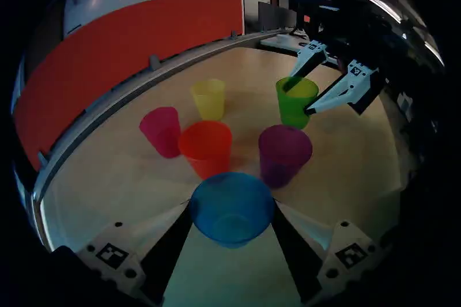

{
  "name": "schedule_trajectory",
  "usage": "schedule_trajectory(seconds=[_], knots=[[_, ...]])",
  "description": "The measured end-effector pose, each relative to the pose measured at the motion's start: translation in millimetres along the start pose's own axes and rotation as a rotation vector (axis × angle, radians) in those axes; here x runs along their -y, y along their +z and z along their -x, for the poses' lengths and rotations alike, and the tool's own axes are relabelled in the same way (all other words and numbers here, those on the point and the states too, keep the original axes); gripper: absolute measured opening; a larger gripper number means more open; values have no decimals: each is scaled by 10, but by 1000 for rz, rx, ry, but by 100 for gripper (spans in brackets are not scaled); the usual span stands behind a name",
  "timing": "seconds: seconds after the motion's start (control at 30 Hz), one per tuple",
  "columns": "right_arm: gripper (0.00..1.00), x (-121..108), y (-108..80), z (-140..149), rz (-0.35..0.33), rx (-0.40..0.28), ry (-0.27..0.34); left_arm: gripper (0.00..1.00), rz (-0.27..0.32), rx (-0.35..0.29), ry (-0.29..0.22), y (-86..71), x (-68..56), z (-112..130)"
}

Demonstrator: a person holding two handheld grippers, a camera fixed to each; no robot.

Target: Pour water

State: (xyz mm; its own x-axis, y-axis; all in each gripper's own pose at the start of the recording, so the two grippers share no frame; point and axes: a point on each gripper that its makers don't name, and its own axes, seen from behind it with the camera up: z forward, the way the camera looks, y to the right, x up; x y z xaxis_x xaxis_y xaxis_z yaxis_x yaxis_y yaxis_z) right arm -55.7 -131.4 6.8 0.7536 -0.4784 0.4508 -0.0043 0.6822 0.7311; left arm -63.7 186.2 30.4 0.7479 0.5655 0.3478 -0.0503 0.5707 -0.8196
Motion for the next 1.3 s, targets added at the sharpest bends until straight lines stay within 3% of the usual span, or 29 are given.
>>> schedule_trajectory(seconds=[0.47, 1.0, 1.13, 1.3], knots=[[91, -30, 42, 21, 10, 9, 6, 89, 20, 8, -9, 119, -34, 99], [91, -61, 93, 41, 16, 14, 7, 89, 33, 15, -26, 115, -50, 209], [91, -55, 117, 50, 17, 14, 7, 96, 28, 21, -23, 111, -37, 234], [91, -42, 162, 97, 15, 19, 11, 96, 19, 25, -28, 100, -17, 260]])
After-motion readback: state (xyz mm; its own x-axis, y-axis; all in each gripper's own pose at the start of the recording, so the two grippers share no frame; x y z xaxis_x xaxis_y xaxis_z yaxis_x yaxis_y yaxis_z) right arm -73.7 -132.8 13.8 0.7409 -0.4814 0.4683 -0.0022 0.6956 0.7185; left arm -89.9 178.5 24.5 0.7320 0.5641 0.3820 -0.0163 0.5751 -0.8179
